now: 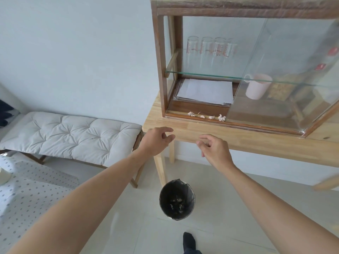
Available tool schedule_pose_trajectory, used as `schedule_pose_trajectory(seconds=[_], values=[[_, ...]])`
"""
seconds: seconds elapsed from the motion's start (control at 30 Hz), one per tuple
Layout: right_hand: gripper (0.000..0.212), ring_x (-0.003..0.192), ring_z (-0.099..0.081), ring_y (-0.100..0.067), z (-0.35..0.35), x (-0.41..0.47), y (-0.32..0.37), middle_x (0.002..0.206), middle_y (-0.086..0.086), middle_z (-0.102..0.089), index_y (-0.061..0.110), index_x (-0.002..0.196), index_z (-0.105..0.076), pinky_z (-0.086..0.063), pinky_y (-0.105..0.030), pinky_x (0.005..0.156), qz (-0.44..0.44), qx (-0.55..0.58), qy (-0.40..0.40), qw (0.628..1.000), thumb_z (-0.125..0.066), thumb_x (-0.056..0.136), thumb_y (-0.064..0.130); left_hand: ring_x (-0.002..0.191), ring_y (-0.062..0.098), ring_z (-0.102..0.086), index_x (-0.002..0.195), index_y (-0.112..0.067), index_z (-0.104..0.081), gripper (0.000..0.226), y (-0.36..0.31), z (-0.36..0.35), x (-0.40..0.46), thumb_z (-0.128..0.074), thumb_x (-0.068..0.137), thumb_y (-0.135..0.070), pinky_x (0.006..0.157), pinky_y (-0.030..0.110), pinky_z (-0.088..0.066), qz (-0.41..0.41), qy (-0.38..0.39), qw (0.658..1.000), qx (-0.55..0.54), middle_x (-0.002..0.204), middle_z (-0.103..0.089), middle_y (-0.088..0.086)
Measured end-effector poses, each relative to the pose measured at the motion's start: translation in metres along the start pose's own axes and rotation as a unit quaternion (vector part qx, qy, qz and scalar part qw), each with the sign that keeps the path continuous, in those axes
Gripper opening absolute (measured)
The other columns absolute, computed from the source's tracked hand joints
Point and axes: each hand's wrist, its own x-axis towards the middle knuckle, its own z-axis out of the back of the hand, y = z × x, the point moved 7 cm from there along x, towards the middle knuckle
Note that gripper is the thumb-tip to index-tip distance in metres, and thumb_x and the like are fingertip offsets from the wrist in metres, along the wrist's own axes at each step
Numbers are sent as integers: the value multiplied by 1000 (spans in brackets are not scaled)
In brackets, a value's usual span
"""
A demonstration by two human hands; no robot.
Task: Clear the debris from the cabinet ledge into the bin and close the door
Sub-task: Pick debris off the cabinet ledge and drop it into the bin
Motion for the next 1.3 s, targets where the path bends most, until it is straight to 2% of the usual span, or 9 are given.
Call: schedule_pose_trajectory(seconds=[0.1, 0.33, 0.5, 0.77, 0.93, 1.0, 1.07, 1.2, 1.3], values=[[26, 66, -74, -10, 10, 19, 11, 60, 8, -77, 27, 124, -80, -62, -38, 88, 3, -3, -16, 1000, -72, 103, 40, 80, 5, -69, 132, -32, -73, 36, -13, 3, 18, -67, 101, -50, 79, 33, -58, -9, -3, 1000, -7, 74, -76, -9], [29, 51, -64, 0, 18, 70, 21, 55, 16, -73, 32, 129, -76, -56, -35, 69, -4, -17, -48, 999, -68, 103, 41, 82, 21, -69, 137, -32, -72, 39, -47, -9, 63, -69, 100, -45, 76, 38, -58, -32, -29, 999, -12, 81, -76, -3], [41, 86, -78, -17, 15, 96, 20, 56, 5, -74, 24, 145, -71, -61, -40, 95, -22, -28, -51, 998, -65, 106, 38, 88, 22, -71, 133, -38, -73, 35, -62, -25, 92, -68, 99, -48, 74, 35, -55, -25, -32, 999, -9, 74, -69, -11], [21, 85, -78, -27, 14, 103, 14, 71, -3, -80, 28, 116, -82, -63, -43, 87, -36, -75, -77, 994, -64, 106, 30, 94, 21, -74, 116, -39, -83, 24, -62, -34, 104, -73, 97, -47, 75, 31, -56, -3, -60, 998, -15, 92, -82, -6], [10, 79, -78, -27, 17, 104, 12, 62, -3, -76, 23, 103, -77, -62, -43, 92, -50, -24, -86, 995, -66, 103, 23, 84, 22, -74, 111, -29, -85, 22, -60, -30, 100, -77, 96, -42, 73, 33, -59, -10, -66, 997, -50, 79, -77, -4], [11, 86, -79, -27, 19, 103, 14, 63, -3, -76, 22, 102, -77, -61, -43, 96, -51, -17, -92, 994, -66, 104, 22, 80, 20, -73, 109, -27, -86, 21, -57, -28, 93, -78, 95, -41, 73, 36, -60, -18, -66, 996, -57, 77, -76, -4], [12, 86, -78, -30, 19, 98, 15, 70, -6, -78, 21, 102, -77, -62, -45, 91, -50, -7, -93, 994, -66, 104, 21, 77, 21, -71, 107, -28, -86, 21, -51, -25, 84, -78, 95, -42, 71, 37, -59, -18, -60, 996, -58, 76, -75, -2], [11, 67, -75, -32, 13, 75, 15, 77, 0, -76, 22, 101, -76, -63, -46, 71, -44, 23, -80, 996, -66, 104, 19, 76, 19, -68, 108, -29, -86, 21, -34, -21, 62, -76, 96, -44, 72, 36, -57, -4, -52, 997, -60, 80, -75, -1], [9, 54, -69, -18, 10, 52, 13, 57, 5, -71, 22, 97, -75, -58, -37, 62, -33, 27, -82, 996, -69, 104, 20, 72, 15, -65, 111, -26, -86, 23, -23, -19, 41, -76, 98, -42, 69, 32, -54, 4, -43, 997, -70, 80, -76, 1]])
